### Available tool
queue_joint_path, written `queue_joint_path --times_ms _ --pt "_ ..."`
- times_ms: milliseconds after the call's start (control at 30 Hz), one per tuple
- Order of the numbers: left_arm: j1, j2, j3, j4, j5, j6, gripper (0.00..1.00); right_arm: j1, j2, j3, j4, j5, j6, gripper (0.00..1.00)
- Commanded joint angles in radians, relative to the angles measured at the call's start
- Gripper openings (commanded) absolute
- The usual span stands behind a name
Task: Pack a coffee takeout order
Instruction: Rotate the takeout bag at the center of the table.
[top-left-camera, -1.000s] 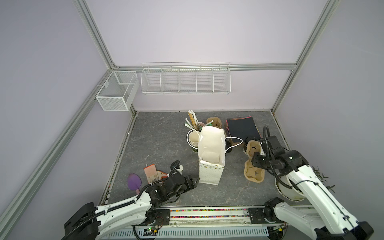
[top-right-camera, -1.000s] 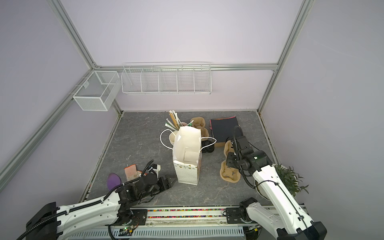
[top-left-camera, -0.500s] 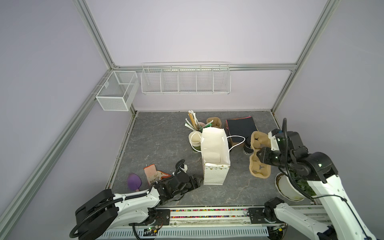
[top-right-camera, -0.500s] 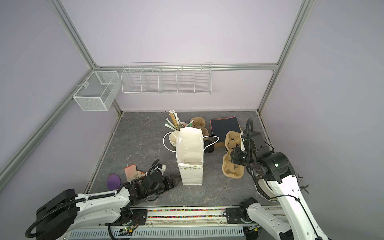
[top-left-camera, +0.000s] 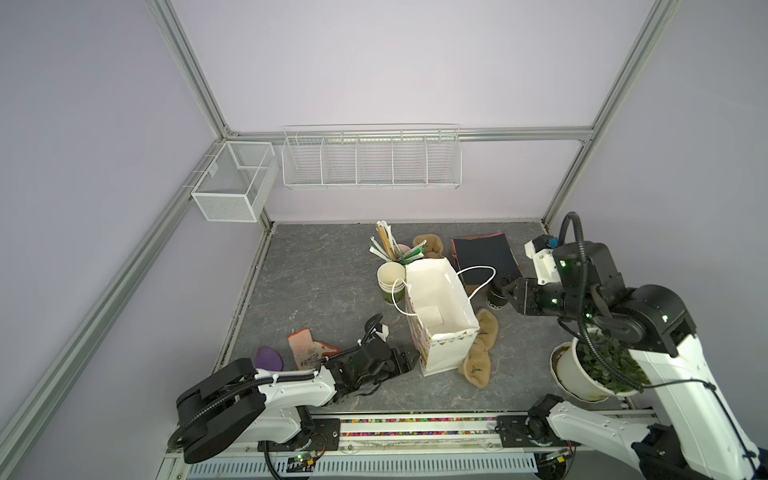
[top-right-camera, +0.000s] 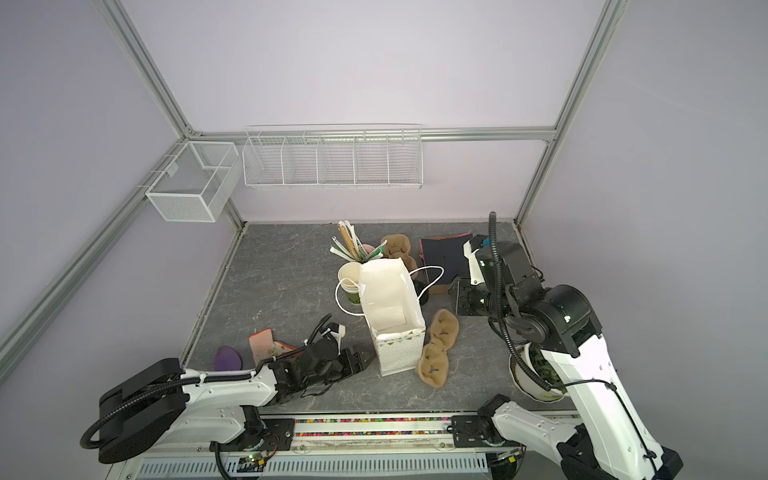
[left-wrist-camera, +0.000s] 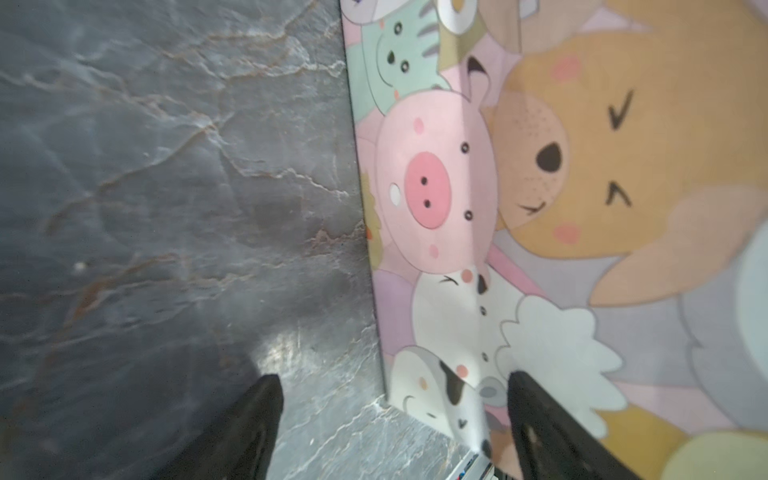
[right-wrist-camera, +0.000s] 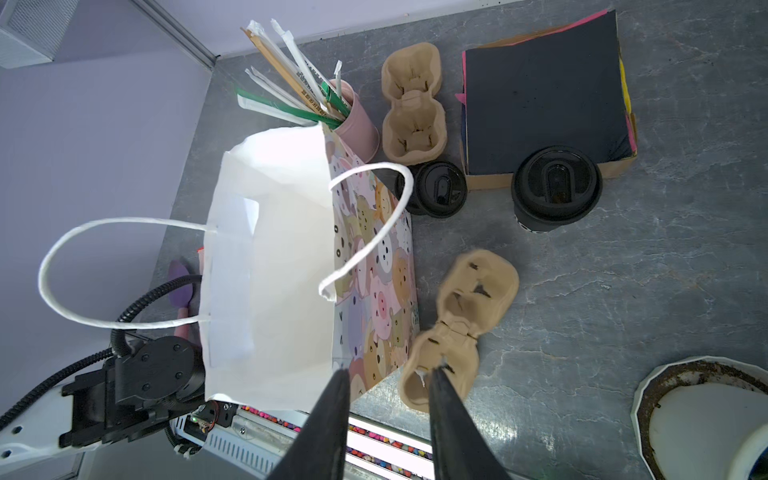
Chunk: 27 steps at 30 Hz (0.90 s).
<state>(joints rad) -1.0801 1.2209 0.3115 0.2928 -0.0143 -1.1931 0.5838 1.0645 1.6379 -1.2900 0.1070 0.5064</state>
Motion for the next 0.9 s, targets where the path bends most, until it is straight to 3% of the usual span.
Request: queue_joint_path --times_ms 0,100,267,367,600,867 --pt "-0.004 -0.107 0.027 -0.151 -0.073 0.037 0.85 0.008 -0.014 -0.078 -0.038 0.051 -0.013 0.4" --pt "-0.004 -0.281 0.049 -0.376 -0.168 0.059 0.85 0.008 -0.065 -0.237 -0.006 0.109 0.018 0.44" --pt "-0.003 -0.584 0.1 -0.682 -0.336 0.099 0.86 0.008 -0.136 -0.437 0.064 0.082 0.082 0.49" --pt "-0.001 -0.671 0.144 -0.795 -0.378 0.154 0.86 0.009 -0.142 -0.538 0.112 0.03 0.089 0.5" --pt "-0.001 -0.681 0.305 -0.989 -0.419 0.251 0.86 0.013 -0.21 -0.808 0.323 -0.099 0.069 0.57" --pt "-0.001 -0.585 0.66 -1.291 -0.561 0.486 0.91 0.029 -0.096 -0.883 0.431 -0.065 0.025 0.57"
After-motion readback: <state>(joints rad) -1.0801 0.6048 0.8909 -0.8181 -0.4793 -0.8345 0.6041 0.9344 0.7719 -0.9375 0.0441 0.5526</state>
